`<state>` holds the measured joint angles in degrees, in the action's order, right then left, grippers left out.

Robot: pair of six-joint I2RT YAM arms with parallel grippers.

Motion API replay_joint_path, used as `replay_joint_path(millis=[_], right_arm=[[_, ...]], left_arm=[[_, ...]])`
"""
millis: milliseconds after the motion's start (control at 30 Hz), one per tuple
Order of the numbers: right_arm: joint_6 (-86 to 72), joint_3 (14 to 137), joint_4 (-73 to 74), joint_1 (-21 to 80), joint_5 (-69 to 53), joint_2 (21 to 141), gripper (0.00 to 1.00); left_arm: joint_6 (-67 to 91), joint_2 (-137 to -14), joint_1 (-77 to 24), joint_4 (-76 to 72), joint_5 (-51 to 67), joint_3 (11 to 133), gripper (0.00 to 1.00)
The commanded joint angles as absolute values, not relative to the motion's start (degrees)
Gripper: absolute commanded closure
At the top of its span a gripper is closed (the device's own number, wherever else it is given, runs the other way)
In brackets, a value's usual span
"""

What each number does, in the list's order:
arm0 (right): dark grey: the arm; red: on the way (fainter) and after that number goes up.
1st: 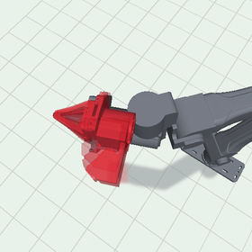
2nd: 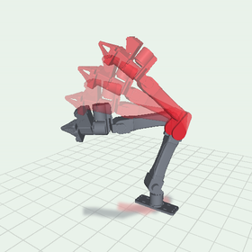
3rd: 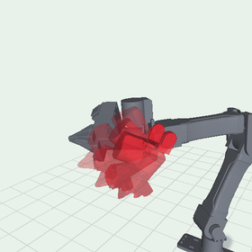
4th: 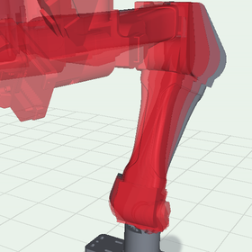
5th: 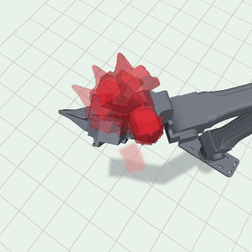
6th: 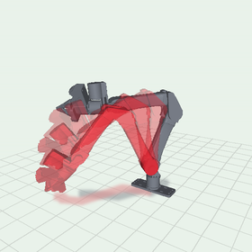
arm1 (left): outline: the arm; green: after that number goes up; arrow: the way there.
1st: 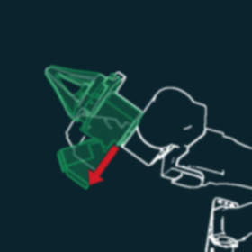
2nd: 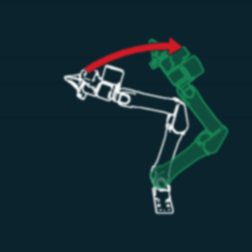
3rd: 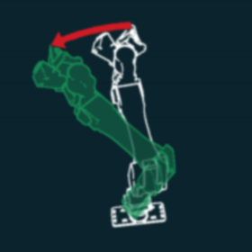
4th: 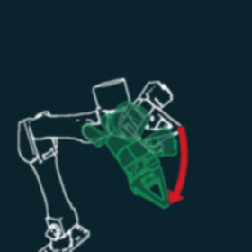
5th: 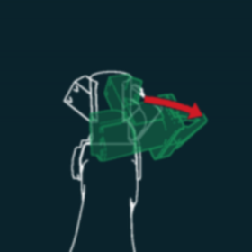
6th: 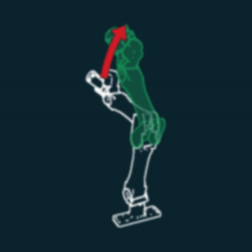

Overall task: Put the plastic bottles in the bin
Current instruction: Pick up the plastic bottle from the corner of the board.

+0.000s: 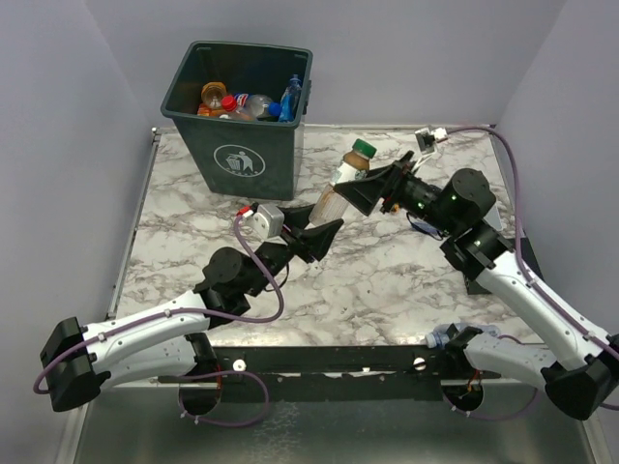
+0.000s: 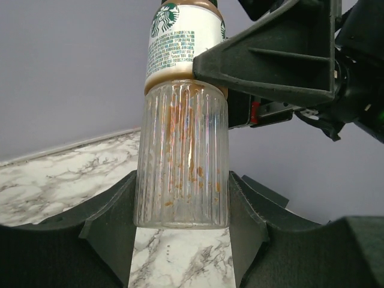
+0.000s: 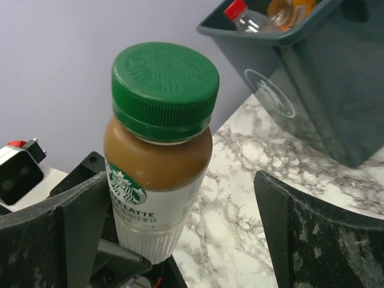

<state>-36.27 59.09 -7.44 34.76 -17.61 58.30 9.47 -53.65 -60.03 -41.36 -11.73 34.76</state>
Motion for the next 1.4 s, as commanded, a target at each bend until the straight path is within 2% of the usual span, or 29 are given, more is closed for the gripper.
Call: replay_joint_path(millis=[0, 100, 167, 200, 233, 300, 333, 367, 533, 633, 800, 1033, 1200, 1367], right_arm=[[-38.9, 62.0, -14.3, 34.7, -26.5, 61.5, 0.0], [-41.7, 61.9, -16.9, 34.7, -29.7, 64.2, 0.08], [-44.2, 61.2, -20.0, 34.7, -31.7, 65.4, 0.24], [-45.2, 60.6, -21.6, 34.8, -32.6, 65.9, 0.34], [-45.4, 60.3, -22.4, 34.7, -33.1, 66.1, 0.42], [-43.4, 59.4, -22.4, 34.7, -33.2, 65.7, 0.53], [-40.8, 59.5, -20.9, 34.8, -32.7, 65.0, 0.57], [-36.5, 60.1, -18.2, 34.8, -32.2, 64.1, 0.58], [-13.4, 64.4, 3.0, 34.7, -30.6, 61.3, 0.59], [-7.5, 64.9, 9.0, 34.8, -32.2, 60.7, 0.6], [-3.9, 64.3, 13.4, 34.8, -42.0, 60.0, 0.6], [-4.1, 62.4, 14.3, 34.8, -51.2, 57.5, 0.64], [-4.9, 61.7, 13.8, 34.8, -52.7, 55.7, 0.65], [-4.5, 61.7, 14.4, 34.8, -51.7, 55.2, 0.66]], left_arm=[[12.0, -53.3, -59.9, -42.9, -8.3, 36.9, 0.87], [12.1, -53.6, -59.9, -43.4, -8.5, 37.2, 0.87], [11.9, -54.0, -59.9, -43.7, -8.9, 37.6, 0.85], [11.8, -54.4, -59.9, -43.8, -9.3, 37.8, 0.81], [11.9, -54.6, -59.9, -43.7, -10.0, 37.9, 0.7], [12.1, -54.8, -59.9, -43.1, -12.0, 38.3, 0.3], [12.2, -54.4, -59.9, -42.1, -13.2, 38.6, 0.13], [12.2, -53.7, -59.9, -40.2, -14.5, 39.2, 0.02], [10.3, -50.2, -59.3, -21.2, -17.1, 47.7, 0.01], [11.5, -50.3, -58.3, -16.2, -14.1, 53.5, 0.01], [14.8, -54.3, -56.3, -14.1, -2.7, 62.4, 0.01], [15.8, -64.2, -52.6, -5.4, 20.9, 73.1, 0.01], [18.0, -67.1, -51.0, -5.8, 27.0, 73.4, 0.03], [18.8, -68.1, -50.7, -6.8, 29.6, 73.3, 0.09]])
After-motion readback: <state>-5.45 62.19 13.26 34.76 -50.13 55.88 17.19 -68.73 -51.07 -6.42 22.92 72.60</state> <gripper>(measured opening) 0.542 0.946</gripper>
